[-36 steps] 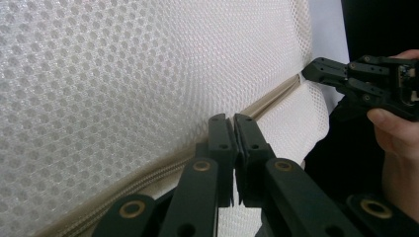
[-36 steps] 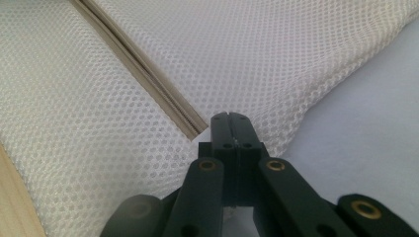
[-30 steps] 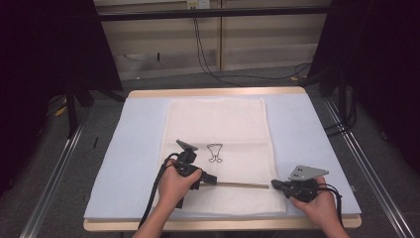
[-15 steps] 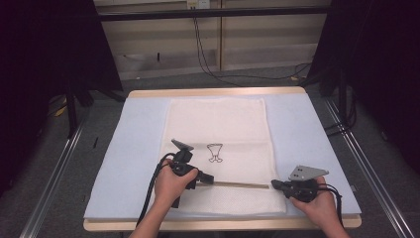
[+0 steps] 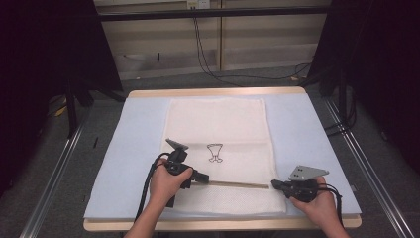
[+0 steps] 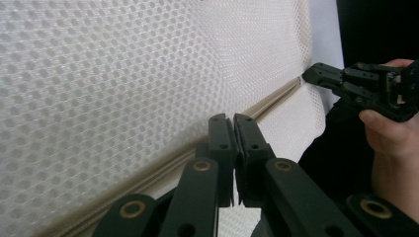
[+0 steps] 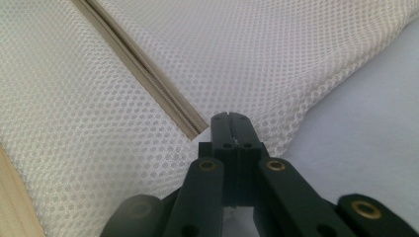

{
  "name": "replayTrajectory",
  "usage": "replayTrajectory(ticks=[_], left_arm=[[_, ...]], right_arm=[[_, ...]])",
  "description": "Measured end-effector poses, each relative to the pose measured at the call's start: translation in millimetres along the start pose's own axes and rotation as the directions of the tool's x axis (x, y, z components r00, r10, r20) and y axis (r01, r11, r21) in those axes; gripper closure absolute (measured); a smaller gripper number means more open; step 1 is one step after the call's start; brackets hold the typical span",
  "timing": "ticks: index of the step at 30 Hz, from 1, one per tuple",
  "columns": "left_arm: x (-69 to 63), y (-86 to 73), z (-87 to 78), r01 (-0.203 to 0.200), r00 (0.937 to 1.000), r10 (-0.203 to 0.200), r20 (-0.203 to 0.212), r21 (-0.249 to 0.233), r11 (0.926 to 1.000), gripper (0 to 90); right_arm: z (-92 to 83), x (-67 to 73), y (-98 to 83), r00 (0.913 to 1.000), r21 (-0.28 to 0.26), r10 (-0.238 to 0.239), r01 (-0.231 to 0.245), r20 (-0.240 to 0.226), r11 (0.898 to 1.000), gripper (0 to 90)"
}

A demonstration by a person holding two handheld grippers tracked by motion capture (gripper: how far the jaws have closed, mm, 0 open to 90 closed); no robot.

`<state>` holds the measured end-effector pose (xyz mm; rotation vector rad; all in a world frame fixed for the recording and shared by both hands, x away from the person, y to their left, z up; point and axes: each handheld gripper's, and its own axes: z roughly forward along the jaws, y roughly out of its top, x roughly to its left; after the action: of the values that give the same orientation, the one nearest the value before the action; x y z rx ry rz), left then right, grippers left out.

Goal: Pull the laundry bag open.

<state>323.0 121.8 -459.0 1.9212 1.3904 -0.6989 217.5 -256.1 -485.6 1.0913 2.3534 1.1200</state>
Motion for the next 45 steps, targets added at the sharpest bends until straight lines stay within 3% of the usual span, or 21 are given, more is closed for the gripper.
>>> replayTrajectory(ticks=[11, 23, 29, 45], left_arm=[[9.1, -1.0, -8.9, 0.025, 0.9995, -0.025, 0.02, -0.009, 0.9997, 87.5], [10.6, -2.7, -12.5, 0.037, 0.9992, -0.037, 0.015, -0.015, 0.9992, 87.5], [10.7, -2.7, -16.1, 0.023, 0.9997, -0.023, -0.007, -0.018, 0.9996, 87.5], [31.1, -13.2, -52.0, 0.038, 0.9989, -0.039, -0.027, -0.057, 0.9977, 87.5]], right_arm=[[0.2, -0.3, -0.3, 1.0, -0.004, -0.001, 0.001, -0.001, 1.0, 90.0], [0.0, -0.3, -0.1, 1.0, 0.001, 0.004, -0.004, -0.003, 1.0, 90.0], [0.1, -0.5, 0.1, 1.0, 0.0, -0.003, 0.003, -0.002, 1.0, 90.0], [0.4, -1.0, 0.1, 0.9999, 0.001, 0.005, -0.005, -0.012, 1.0, 90.0]])
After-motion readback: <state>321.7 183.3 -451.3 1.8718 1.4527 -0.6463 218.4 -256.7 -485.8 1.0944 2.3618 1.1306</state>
